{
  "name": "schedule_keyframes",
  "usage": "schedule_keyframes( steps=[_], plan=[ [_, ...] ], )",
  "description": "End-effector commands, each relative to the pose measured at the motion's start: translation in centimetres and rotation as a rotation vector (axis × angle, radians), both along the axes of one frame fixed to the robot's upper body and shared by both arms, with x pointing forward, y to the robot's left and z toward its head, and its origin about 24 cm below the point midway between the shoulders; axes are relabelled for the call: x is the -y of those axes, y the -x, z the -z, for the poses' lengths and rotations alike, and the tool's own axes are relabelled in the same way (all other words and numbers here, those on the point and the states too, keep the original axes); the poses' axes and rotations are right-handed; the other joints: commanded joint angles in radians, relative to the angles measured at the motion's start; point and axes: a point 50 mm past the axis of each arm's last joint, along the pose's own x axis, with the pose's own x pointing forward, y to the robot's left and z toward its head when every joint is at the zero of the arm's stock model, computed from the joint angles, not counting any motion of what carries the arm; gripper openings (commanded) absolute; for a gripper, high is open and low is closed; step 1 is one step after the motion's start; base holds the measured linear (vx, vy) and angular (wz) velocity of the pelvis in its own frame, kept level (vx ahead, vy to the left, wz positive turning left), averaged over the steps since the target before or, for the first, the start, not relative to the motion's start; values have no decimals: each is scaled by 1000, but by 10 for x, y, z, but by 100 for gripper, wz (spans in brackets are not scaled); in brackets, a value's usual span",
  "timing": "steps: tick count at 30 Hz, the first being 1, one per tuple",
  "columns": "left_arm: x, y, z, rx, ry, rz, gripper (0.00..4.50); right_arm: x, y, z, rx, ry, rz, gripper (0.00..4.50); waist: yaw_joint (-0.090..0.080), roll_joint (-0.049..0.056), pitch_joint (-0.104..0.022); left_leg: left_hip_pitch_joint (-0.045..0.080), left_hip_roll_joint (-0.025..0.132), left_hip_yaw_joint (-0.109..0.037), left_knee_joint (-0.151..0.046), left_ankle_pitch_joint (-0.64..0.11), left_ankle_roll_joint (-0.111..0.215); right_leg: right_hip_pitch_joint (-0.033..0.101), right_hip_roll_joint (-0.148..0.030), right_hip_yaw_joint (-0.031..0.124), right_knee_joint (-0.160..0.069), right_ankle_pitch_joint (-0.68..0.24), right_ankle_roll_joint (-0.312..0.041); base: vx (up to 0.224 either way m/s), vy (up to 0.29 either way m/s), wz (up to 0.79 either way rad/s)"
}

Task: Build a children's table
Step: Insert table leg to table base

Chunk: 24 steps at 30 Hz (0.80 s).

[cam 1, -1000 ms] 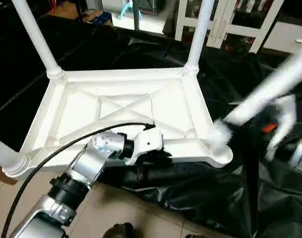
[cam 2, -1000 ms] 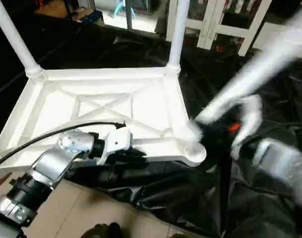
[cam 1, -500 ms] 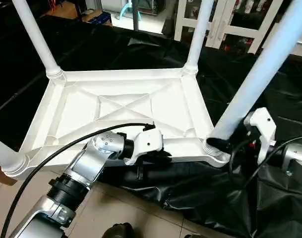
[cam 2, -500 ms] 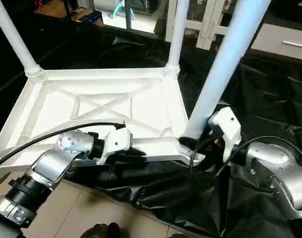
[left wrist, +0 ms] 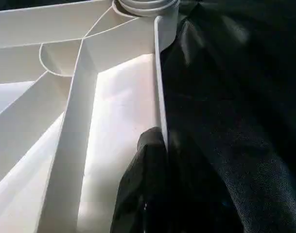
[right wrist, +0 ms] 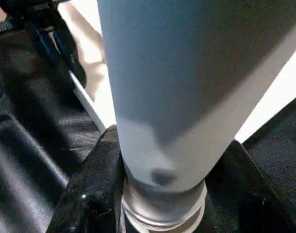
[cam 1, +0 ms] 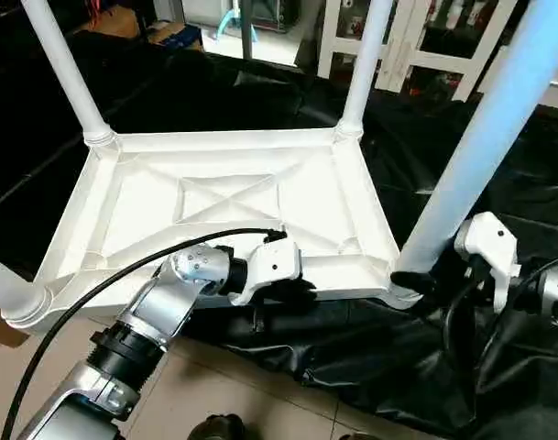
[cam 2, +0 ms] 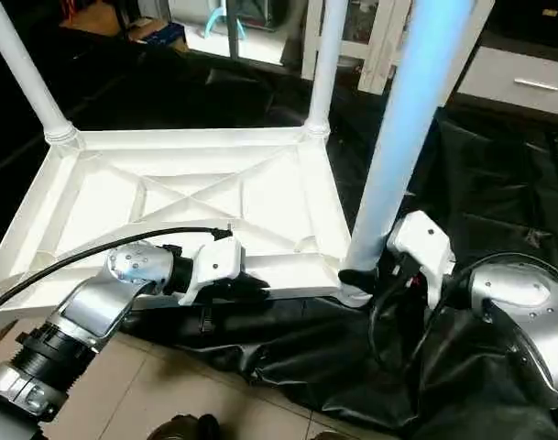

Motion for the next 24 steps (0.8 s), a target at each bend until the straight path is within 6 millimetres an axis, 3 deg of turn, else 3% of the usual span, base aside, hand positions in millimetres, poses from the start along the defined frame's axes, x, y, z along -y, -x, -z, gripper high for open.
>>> schedule_keyframes(
  steps=[1, 8, 10, 12, 15, 17, 21, 22, 24],
  plan=[
    [9, 8, 7, -31, 24, 44, 0, 7, 4, 16, -63, 71, 10, 191, -5, -23, -62, 55, 70, -37, -64, -175, 129, 24, -10, 9, -52, 27, -298, 0, 0, 0],
    [12, 1, -2, -8, 92, 13, 0, 12, 4, 19, -57, 78, 23, 191, -11, -20, -55, 62, 72, -40, -75, -267, 84, 22, -11, 11, -68, -93, -286, 0, 0, 0],
    [19, -2, -10, -37, 154, 5, 56, 9, 4, 19, -58, 61, 19, 191, -7, -19, -56, 62, 72, -40, -76, -271, 77, 24, -12, 12, -68, -96, -283, 0, 0, 0],
    [25, -3, -14, -46, 178, 10, 59, 7, 4, 20, -58, 59, 13, 191, -4, -16, -57, 64, 73, -39, -76, -271, 71, 22, -14, 12, -68, -89, -294, 0, 0, 0],
    [36, -3, -15, -28, 163, 29, 99, 5, 4, 22, -57, 54, 5, 191, -7, -17, -58, 61, 73, -41, -78, -279, 69, 24, -12, 10, -68, -76, -293, 0, 0, 0],
    [41, -4, -12, -25, 145, 33, 104, 4, 4, 22, -54, 53, 2, 191, -12, -21, -58, 56, 71, -42, -76, -283, 75, 27, -14, 10, -69, -78, -285, 0, 0, 0],
    [43, -4, -8, -27, 121, 44, 104, 3, 5, 22, -52, 50, 0, 191, -14, -20, -60, 56, 71, -42, -74, -263, 86, 28, -13, 11, -68, -61, -284, 0, 0, 0],
    [44, -4, -6, -27, 102, 50, 104, 3, 5, 22, -51, 49, -1, 191, -12, -13, -62, 58, 72, -43, -73, -254, 87, 28, -13, 10, -66, -49, -289, 0, 0, 0],
    [45, -5, -2, -15, 62, 54, 104, 2, 5, 22, -48, 48, -2, 191, -13, -13, -63, 58, 72, -43, -73, -254, 86, 28, -10, 10, -65, -34, -293, 0, 0, 0]
  ],
)
